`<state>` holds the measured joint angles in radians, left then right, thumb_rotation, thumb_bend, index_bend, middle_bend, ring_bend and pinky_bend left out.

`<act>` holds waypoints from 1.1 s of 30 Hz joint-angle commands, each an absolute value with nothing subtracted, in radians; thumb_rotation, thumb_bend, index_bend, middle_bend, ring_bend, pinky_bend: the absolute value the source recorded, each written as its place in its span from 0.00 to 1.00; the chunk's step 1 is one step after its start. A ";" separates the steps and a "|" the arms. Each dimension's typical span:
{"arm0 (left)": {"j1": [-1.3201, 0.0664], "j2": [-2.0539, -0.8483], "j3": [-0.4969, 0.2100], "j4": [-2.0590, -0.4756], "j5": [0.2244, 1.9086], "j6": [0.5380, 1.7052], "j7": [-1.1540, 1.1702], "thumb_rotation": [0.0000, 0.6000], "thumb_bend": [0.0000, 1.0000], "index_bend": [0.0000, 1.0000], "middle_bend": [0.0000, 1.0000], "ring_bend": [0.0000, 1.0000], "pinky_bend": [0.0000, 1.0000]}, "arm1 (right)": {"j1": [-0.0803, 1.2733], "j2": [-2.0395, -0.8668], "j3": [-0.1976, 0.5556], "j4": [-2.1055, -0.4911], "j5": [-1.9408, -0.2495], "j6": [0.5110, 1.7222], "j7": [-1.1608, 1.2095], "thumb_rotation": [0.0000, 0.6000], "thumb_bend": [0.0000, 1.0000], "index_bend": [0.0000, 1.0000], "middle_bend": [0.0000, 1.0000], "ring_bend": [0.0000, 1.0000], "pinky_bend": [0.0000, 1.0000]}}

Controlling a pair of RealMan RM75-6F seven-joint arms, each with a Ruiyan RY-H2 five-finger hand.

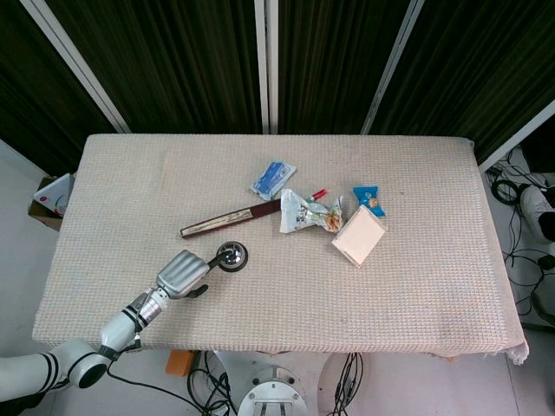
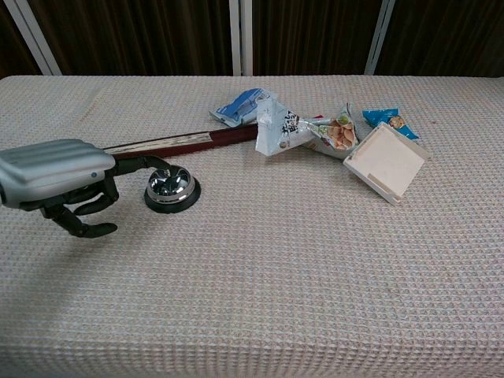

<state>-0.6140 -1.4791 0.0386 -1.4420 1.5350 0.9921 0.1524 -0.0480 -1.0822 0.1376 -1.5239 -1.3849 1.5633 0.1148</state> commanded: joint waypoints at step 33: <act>-0.176 -1.273 0.105 -1.402 1.522 1.598 0.108 0.92 0.28 0.07 0.15 0.13 0.45 | -0.044 -1.164 0.025 -1.434 -1.553 1.561 0.026 1.00 0.18 0.00 0.00 0.00 0.00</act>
<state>-0.2685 -1.3048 0.0760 -1.4627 1.5537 1.5239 0.1159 -0.0466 -1.1493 0.0373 -1.4544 -1.5356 1.5629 0.0462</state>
